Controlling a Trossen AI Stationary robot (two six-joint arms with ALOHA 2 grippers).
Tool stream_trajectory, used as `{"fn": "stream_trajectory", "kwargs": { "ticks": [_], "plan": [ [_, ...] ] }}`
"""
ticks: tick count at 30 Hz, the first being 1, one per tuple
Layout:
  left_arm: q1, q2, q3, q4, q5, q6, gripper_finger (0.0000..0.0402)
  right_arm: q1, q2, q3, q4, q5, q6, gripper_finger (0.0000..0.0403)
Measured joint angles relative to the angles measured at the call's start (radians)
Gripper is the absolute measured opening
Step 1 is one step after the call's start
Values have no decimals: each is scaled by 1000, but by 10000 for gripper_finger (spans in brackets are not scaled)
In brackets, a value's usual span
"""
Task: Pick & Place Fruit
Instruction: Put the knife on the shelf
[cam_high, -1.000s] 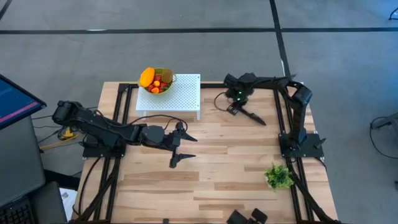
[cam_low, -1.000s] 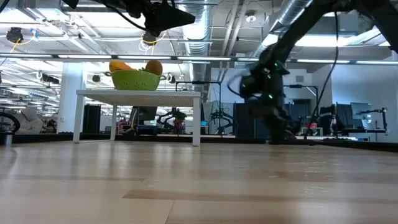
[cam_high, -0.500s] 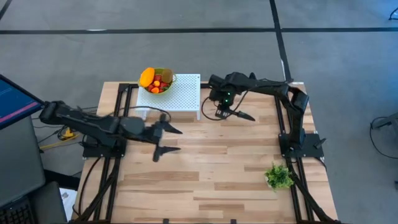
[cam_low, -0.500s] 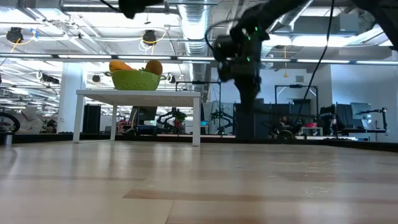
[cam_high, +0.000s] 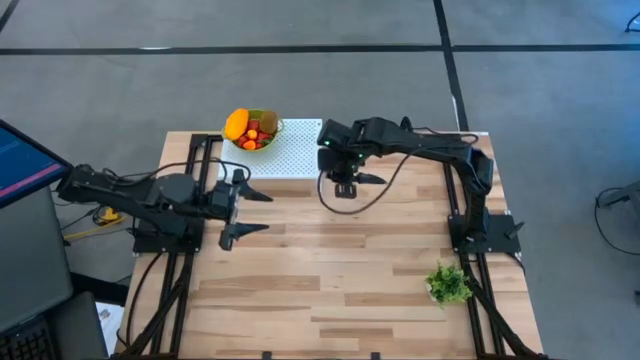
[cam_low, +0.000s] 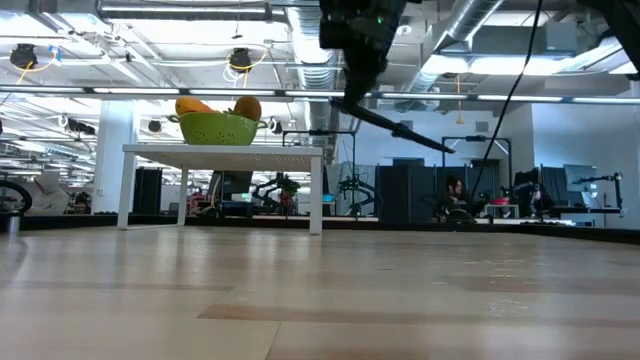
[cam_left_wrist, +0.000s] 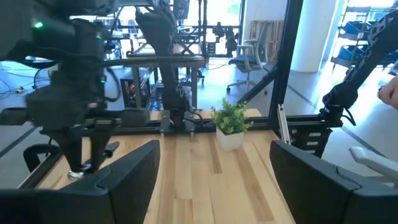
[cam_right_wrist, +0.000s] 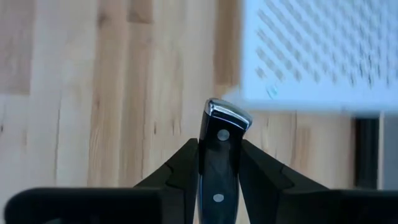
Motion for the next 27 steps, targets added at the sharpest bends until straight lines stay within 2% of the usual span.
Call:
{"fn": "stream_trajectory", "kwargs": {
  "ticks": [3, 7, 9, 15, 22, 27],
  "plan": [
    [0, -4, 0, -2, 0, 0, 296, 23, 0, 7, 25, 1, -138, 90],
    [0, -4, 0, -3, 0, 0, 296, 39, 0, 9, 75, 6, -403, 91],
    [0, -4, 0, -7, 0, 0, 296, 51, 0, 9, 93, 28, -474, 91],
    [0, 19, 0, -60, 1, 0, 296, 105, 0, 9, 98, 53, -483, 92],
    [0, 170, 0, -103, 2, 30, 296, 253, 0, 9, 32, 52, -459, 88],
    [0, 262, 0, -86, 5, 32, 296, 365, 0, 9, -58, 81, -365, 88]
  ]
}}
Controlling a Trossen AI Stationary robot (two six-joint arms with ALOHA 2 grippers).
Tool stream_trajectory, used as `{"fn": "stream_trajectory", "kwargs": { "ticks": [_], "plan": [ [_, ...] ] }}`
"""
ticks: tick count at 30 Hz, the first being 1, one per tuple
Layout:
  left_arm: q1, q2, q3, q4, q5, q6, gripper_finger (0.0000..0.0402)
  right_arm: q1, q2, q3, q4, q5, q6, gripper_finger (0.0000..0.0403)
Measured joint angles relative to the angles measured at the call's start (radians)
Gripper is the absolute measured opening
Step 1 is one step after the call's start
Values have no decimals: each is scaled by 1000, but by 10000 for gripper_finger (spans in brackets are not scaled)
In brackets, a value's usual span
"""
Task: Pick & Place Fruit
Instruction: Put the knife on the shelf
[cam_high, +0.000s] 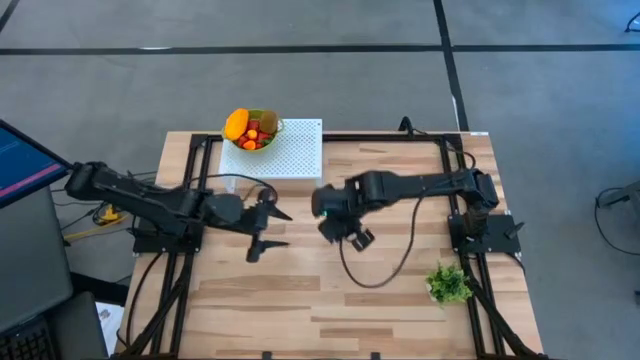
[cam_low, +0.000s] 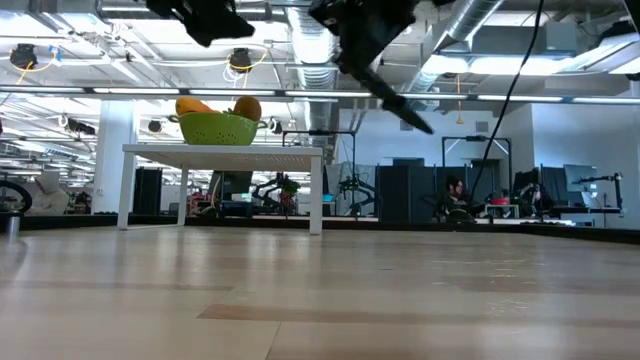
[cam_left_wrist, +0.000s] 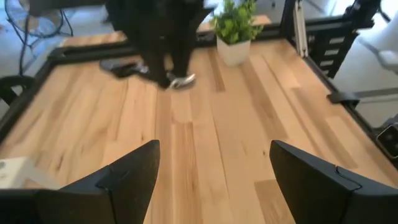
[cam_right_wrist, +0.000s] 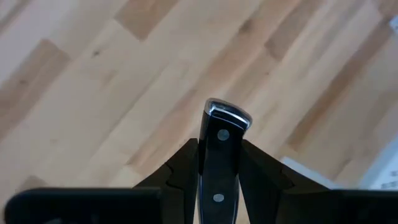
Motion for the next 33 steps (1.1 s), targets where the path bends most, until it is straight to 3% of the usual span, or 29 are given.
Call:
{"fn": "stream_trajectory", "kwargs": {
  "ticks": [8, 15, 28, 33],
  "plan": [
    [-13, 177, 0, 109, 1, 85, 296, 168, 0, 0, -21, 16, 103, 87],
    [-76, 346, 0, 380, 4, 365, 296, 262, 0, 0, -10, 17, 152, 87],
    [-90, 573, 0, 821, -70, 871, 296, 300, 0, 0, 85, -6, 99, 87],
    [-93, 588, 0, 854, -78, 871, 296, 297, 0, 0, 84, -6, 104, 87]
  ]
}}
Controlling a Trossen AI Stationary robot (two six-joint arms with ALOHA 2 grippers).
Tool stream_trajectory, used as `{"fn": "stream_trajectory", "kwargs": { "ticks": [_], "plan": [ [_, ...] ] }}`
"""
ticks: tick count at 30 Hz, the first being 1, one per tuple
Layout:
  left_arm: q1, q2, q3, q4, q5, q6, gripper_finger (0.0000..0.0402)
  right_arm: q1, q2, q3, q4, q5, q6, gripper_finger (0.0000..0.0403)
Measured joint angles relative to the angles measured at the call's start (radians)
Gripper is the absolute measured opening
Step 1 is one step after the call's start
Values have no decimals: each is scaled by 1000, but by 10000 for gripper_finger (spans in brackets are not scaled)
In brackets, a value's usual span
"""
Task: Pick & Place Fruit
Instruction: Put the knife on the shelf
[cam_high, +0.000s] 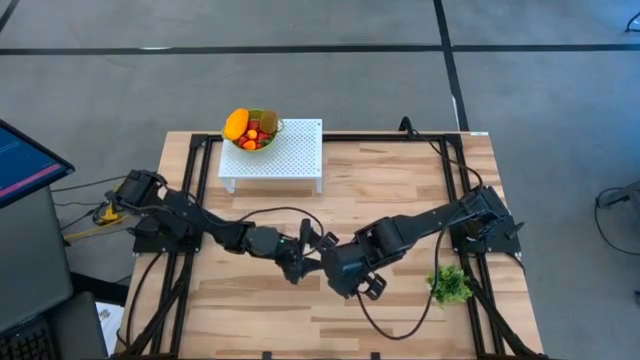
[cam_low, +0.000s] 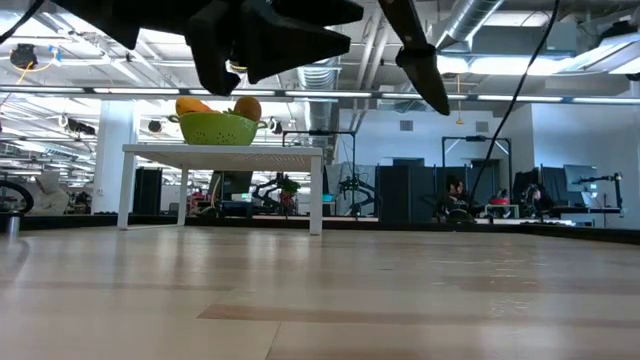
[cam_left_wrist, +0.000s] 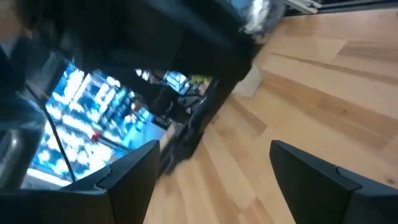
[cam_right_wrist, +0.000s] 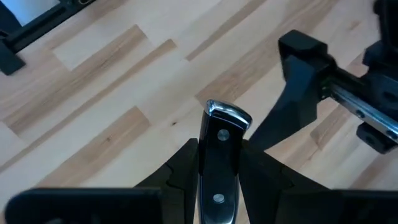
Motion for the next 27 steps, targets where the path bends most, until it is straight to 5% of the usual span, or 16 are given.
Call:
{"fn": "stream_trajectory", "kwargs": {
  "ticks": [5, 10, 13, 21, 27],
  "plan": [
    [-57, -25, 0, -54, -28, -149, 296, 6, 0, 0, -26, 2, 66, 87],
    [-124, -112, 0, -239, -211, -359, 296, -10, -3, -19, -100, 57, 171, 87],
    [-126, -184, -27, -323, -226, -486, 296, -46, -1, -73, -52, 55, 216, 87],
    [-122, -477, -219, -303, -217, -594, 296, -166, 1, -267, 293, 21, -9, 87],
    [-122, -699, -276, -295, -207, -640, 296, -254, -1, -355, 532, -21, -28, 87]
  ]
}}
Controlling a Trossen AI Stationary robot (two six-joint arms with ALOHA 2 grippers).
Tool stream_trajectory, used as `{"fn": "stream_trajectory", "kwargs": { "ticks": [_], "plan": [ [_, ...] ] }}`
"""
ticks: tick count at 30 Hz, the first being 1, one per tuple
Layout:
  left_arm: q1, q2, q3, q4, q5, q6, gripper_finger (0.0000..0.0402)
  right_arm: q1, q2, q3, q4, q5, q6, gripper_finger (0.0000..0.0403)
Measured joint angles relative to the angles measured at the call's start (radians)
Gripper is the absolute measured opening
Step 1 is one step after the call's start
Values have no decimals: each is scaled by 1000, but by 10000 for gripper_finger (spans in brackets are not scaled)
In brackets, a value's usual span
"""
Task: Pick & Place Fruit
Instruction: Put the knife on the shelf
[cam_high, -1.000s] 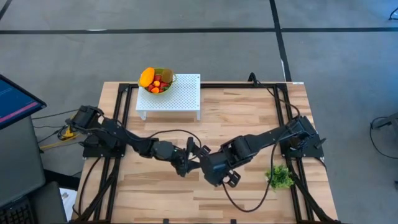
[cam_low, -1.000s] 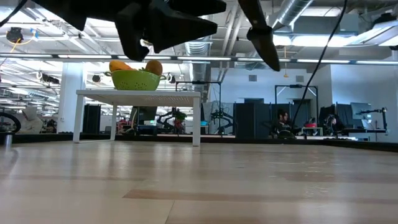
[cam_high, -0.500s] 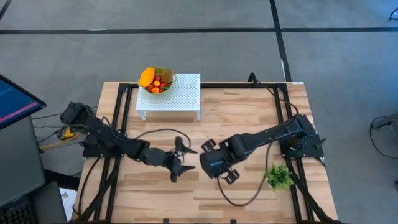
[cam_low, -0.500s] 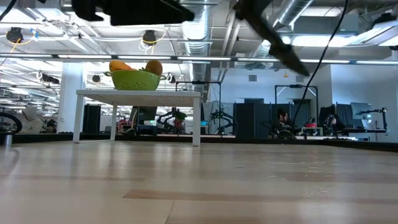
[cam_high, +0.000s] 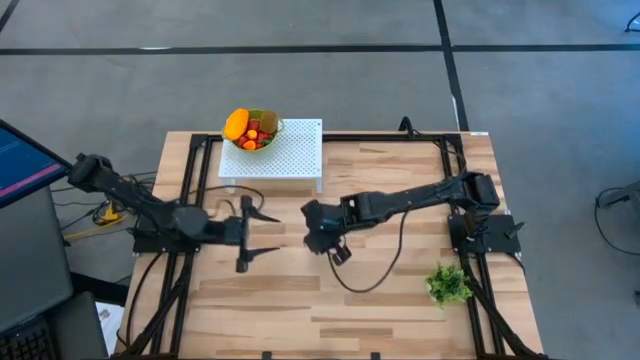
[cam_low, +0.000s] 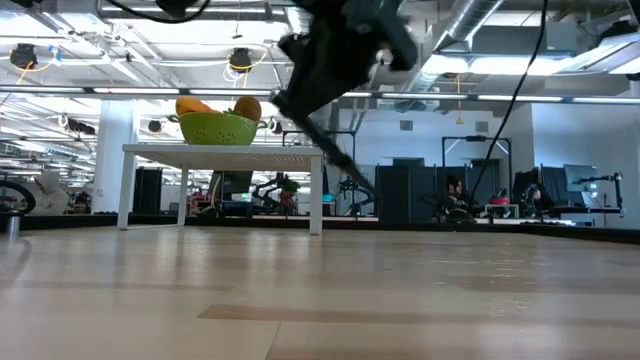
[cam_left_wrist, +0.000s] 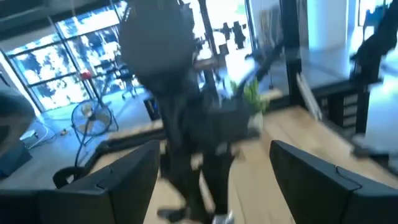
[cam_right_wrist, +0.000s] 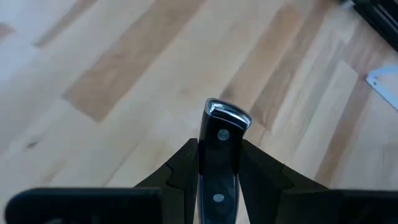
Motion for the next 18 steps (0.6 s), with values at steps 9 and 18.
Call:
{"fn": "stream_trajectory", "kwargs": {
  "ticks": [9, 18],
  "plan": [
    [0, -98, -18, -2, 6, -29, 296, -63, 2, -181, 217, -74, 7, 87],
    [0, -93, -18, 6, 6, -28, 296, -79, 1, -231, 270, -78, 78, 91]
  ]
}}
